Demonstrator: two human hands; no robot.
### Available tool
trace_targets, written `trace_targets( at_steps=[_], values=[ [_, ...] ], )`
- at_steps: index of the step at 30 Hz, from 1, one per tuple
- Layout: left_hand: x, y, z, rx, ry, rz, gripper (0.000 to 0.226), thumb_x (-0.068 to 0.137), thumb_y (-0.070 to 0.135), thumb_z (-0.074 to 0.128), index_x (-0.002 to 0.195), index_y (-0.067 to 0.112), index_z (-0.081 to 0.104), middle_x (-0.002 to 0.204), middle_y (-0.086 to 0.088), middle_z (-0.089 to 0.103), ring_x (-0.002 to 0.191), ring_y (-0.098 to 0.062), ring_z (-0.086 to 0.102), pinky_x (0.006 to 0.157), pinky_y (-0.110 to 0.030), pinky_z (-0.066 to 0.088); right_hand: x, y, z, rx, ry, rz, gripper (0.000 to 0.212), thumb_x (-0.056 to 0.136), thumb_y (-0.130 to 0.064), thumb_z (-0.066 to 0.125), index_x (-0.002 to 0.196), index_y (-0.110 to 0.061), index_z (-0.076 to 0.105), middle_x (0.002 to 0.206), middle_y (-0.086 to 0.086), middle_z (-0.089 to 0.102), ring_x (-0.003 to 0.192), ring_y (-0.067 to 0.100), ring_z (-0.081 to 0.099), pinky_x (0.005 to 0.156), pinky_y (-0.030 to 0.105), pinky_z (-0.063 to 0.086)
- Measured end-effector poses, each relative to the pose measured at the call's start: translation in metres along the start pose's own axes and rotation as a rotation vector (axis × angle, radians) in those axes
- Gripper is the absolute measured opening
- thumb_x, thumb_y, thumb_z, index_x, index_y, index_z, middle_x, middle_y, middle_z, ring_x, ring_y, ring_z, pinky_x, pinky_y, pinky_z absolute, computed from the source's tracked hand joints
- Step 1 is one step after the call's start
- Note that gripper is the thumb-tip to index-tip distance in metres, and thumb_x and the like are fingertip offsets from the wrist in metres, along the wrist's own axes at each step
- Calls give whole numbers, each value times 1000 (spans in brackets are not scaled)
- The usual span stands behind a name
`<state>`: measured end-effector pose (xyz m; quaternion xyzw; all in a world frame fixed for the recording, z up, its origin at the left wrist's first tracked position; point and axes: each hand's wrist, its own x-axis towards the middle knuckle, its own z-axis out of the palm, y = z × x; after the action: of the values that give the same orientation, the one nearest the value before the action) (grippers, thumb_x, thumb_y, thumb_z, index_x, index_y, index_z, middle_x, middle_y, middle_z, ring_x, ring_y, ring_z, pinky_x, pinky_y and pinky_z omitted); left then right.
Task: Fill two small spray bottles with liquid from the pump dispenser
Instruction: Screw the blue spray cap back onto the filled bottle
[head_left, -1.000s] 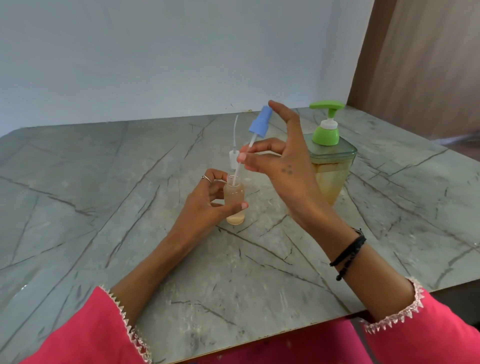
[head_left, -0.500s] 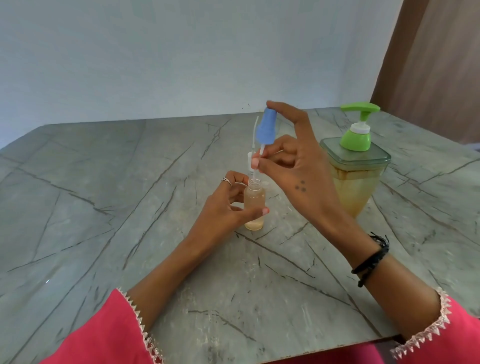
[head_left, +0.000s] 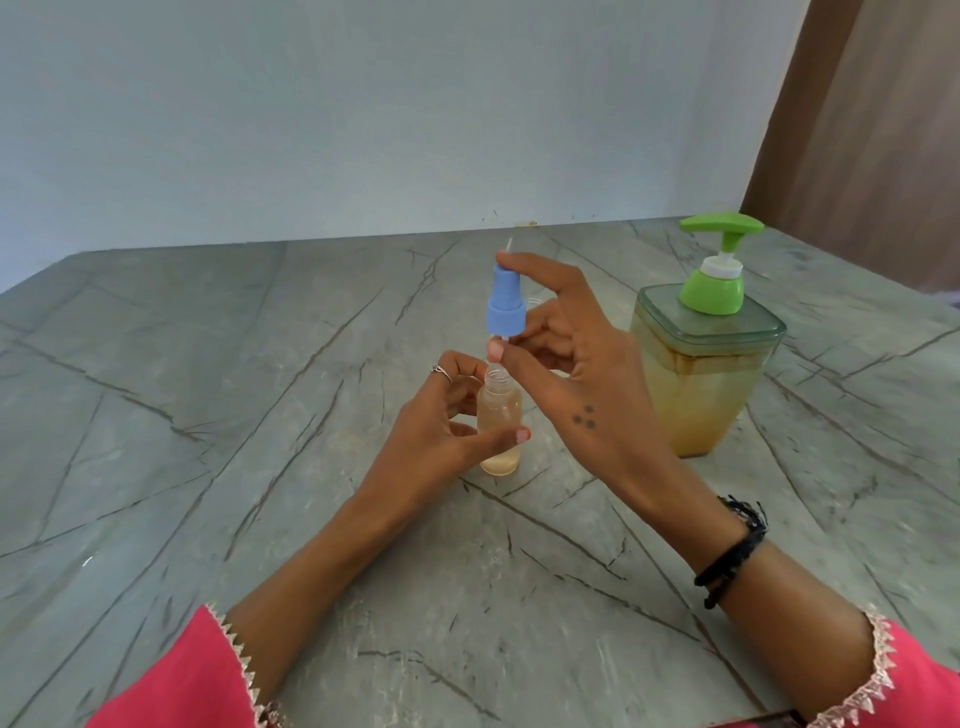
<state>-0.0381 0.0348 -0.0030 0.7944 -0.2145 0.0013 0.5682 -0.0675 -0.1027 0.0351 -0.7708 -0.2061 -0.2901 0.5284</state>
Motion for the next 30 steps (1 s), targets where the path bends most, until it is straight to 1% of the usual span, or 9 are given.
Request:
trace_targets(
  at_steps=[4,8,10,12,16,18,23,26,30],
  values=[
    [1,-1,-1,15,12,-11,55,58,43,74,102,23,48,102,3,69,95,-15,65,82,-44,55,-1,2,-1,-15,-5,10,52,89,-8,64,125,-39,43,80,-7,67,75,7,67,73,19,55],
    [2,-1,0,24,16,-19,48,61,37,74,99,25,48,105,1,67,97,-16,64,84,-41,55,-2,5,-2,-38,0,7,51,91,-6,60,126,-40,42,81,-5,69,75,12,68,72,34,57],
    [1,-1,-1,29,16,-25,47,62,36,74,100,26,47,107,1,66,99,-15,64,84,-41,55,-2,5,-2,-37,-1,8,51,92,-8,59,124,-44,42,83,-2,71,76,15,69,72,38,56],
    [1,-1,-1,28,18,-20,47,63,34,75,101,24,48,105,3,67,97,-14,64,84,-41,55,-3,5,-4,-34,-15,5,51,92,-10,59,123,-46,41,84,-2,71,76,14,68,72,35,55],
    [1,-2,-1,31,27,-11,51,62,37,73,105,23,47,105,5,67,96,-12,65,83,-37,55,-4,9,-5,-31,-68,-17,53,91,-6,59,123,-46,43,93,-14,68,87,-1,66,78,11,50],
    [1,-2,-1,28,25,-4,52,63,37,72,107,24,48,105,6,67,96,-11,65,83,-36,55,-4,10,-4,-31,-104,-16,54,91,-8,59,123,-48,42,99,-20,64,94,-4,64,84,7,46],
    [1,1,0,33,24,-3,56,67,35,75,114,24,46,109,5,63,100,-13,62,83,-28,53,-6,12,-2,-64,-165,10,51,91,-18,56,124,-53,41,104,-27,59,104,-4,59,91,11,46],
    [0,2,0,30,25,1,58,63,37,69,115,23,46,107,5,64,99,-11,63,81,-27,53,-6,13,-3,-81,-180,28,50,91,-15,58,125,-48,43,108,-22,60,107,-4,57,92,15,46],
    [0,0,-1,33,38,4,56,63,37,71,112,23,48,106,3,65,98,-14,64,83,-35,54,-7,13,-3,-54,-186,51,44,87,-16,47,123,-40,51,115,-13,62,110,0,56,90,18,48]
  ],
)
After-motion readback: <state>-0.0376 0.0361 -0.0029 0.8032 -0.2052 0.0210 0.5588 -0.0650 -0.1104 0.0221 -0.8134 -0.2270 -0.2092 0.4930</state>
